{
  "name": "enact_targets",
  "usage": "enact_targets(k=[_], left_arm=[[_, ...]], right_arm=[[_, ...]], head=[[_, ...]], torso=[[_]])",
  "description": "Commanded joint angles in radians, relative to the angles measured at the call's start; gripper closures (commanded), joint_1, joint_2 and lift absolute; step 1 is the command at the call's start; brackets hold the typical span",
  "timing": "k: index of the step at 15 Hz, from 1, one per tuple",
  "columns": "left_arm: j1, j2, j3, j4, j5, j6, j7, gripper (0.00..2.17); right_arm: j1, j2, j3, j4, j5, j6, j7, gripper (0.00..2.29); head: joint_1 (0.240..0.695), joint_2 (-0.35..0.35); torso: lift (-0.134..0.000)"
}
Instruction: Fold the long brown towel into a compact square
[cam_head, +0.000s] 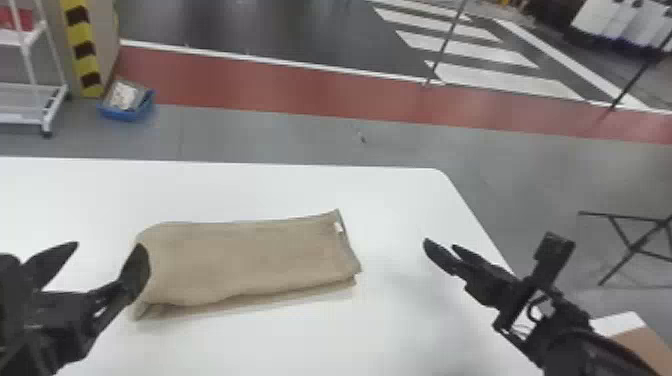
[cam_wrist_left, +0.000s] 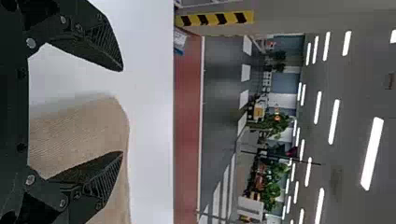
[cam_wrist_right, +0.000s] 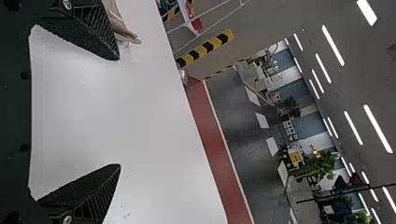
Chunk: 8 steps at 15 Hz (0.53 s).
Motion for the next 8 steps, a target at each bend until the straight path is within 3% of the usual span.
enact_targets(k=[1,3,5,6,8], left_arm=[[-0.054,-0.010,-0.014,0.021,0.011,-0.020,-0.017,0.13],[-0.133,-0.019,-0.077,0.111,0.008,-0.017,-0.041,0.43],[-0.211,-0.045,-0.103,0.206,0.031,0.060,-0.149,1.30],[-0.234,-0.068,-0.108,0.238,0.031,0.133,-0.187,1.53],[-0.257,-0.073,-0.134,0.277,0.017,0.146,-0.211,1.66]], right_arm=[[-0.002,0.015,0.040,-0.041,0.014,0.034,-0.022,0.07],[-0.011,0.029,0.084,-0.067,0.023,0.067,-0.062,0.09],[-0.027,0.053,0.144,-0.087,0.045,0.086,-0.099,0.13],[-0.039,0.059,0.179,-0.087,0.051,0.122,-0.105,0.15],[-0.062,0.064,0.242,-0.087,0.077,0.144,-0.128,0.21]], head=[[0.695,-0.319],[0.695,-0.299],[0.695,-0.298],[0.695,-0.303],[0.695,-0.296]], torso=[[-0.124],[-0.124],[-0.124],[-0.124],[-0.124]])
